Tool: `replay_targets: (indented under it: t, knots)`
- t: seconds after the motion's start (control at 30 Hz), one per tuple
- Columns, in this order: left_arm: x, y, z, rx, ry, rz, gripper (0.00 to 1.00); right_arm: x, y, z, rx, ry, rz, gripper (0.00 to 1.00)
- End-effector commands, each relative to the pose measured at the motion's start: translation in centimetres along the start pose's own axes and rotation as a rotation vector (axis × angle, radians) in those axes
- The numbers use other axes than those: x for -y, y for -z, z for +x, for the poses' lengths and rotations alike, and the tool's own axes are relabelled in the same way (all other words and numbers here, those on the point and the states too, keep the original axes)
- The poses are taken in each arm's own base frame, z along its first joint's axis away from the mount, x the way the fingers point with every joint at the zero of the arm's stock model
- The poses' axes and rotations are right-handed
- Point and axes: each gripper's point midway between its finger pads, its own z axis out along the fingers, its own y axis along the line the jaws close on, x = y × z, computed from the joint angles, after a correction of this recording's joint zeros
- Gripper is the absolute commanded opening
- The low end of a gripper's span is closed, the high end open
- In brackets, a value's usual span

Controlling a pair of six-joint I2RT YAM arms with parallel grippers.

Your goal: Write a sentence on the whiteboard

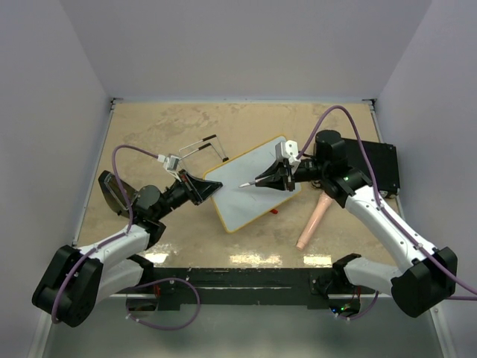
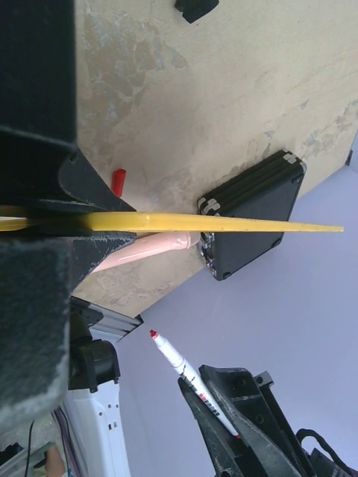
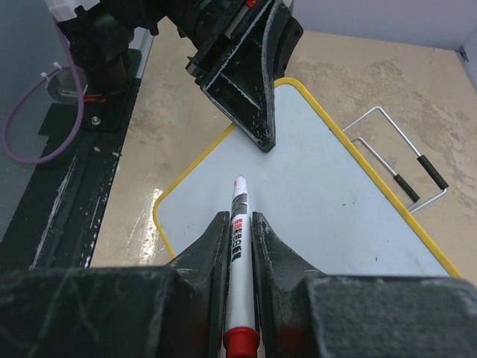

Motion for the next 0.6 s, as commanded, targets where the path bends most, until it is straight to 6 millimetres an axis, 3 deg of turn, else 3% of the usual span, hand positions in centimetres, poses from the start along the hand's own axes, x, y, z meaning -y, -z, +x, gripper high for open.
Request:
replay_targets:
  t: [0.0,0.23,0.4,0.57]
  knots:
    - [3.4,-0.7,-4.4,0.138,-0.088,0.102,0.0,-0.6,0.2,-1.1,0.038,0.057,-0.032,0.0]
    - [3.0,-0.8,-4.4,0.139,-0.049,0.089,0.0,0.4,0.0,-1.3,0.011,0.073,0.009,0.0]
    - [3.0,-0.8,-4.8,0.157,-0.045,0.077,0.0,2.3,-0.3,-3.2,-0.025,0.089,0.068,0.0]
    - [3.0,-0.8,-5.2,0.167,-0.047,0.065,0.0,2.6,-0.8,-3.6,-0.074,0.091,0.063,0.0]
